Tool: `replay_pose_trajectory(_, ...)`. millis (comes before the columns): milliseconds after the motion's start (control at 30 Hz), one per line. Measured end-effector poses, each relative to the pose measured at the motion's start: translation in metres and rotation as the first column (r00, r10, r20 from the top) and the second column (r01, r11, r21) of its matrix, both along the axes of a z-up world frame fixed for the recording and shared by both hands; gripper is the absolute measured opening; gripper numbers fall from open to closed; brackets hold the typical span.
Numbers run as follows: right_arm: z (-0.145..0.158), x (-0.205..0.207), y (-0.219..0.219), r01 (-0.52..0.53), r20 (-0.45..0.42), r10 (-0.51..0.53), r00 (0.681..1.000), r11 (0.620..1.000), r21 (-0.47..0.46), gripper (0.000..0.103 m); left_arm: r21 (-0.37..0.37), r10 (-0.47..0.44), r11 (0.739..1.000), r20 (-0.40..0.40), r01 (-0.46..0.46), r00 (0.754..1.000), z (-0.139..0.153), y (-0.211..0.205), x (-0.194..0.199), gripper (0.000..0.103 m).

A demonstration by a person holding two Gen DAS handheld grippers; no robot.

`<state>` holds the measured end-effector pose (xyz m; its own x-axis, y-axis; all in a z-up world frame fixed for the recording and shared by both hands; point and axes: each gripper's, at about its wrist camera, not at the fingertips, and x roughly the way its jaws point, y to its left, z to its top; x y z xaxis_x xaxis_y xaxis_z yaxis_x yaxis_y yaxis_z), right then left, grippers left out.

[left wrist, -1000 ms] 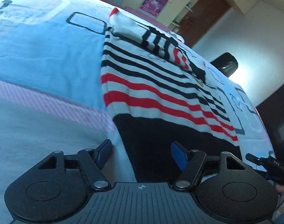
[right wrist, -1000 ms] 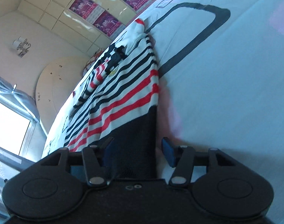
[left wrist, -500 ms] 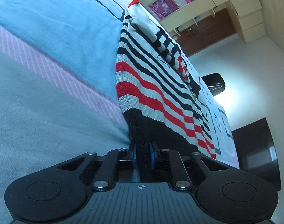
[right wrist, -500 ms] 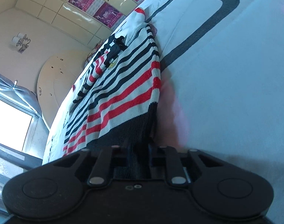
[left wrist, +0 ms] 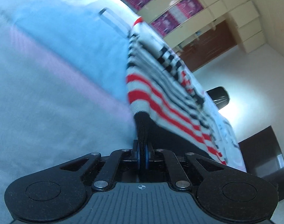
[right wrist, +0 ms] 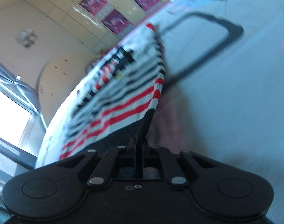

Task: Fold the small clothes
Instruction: 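Grasp the black hem with the left tool while the right tool grasps it too, then lift the black hem with both tools and fold it over toward the collar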

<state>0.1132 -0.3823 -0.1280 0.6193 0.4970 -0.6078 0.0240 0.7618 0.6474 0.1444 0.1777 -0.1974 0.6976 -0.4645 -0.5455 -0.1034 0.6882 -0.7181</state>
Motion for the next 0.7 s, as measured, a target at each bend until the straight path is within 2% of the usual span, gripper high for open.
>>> replay_pose_trajectory(33,-0.008,0.002,0.001,0.001,-0.039,-0.001,0.999,1.0,-0.01,0.006,-0.016,0.011,1.0,-0.001,-0.011,1.0,-0.001,0.001,0.0,0.005)
replay_pose_trajectory(133,-0.005,0.001,0.001,0.027,-0.019,-0.027,0.999,0.999,0.027,0.006,0.009,0.012,1.0,0.012,-0.012,1.0,0.007,-0.004,0.002,0.005)
replay_pose_trajectory(267,0.016,0.003,0.005,0.012,0.074,-0.013,0.997,1.0,0.001,0.006,0.007,0.031,0.999,0.066,-0.032,0.997,0.023,-0.004,0.008,0.005)
replay_pose_trajectory(400,0.043,0.016,0.011,0.007,0.169,0.002,0.986,0.999,-0.053,0.006,0.036,0.042,0.998,0.128,-0.047,0.991,0.047,-0.002,0.023,0.004)
replay_pose_trajectory(700,0.094,0.072,0.02,-0.021,0.306,0.06,0.95,0.991,-0.132,0.006,0.055,0.037,0.997,0.275,-0.054,0.961,0.106,0.002,0.094,0.005)
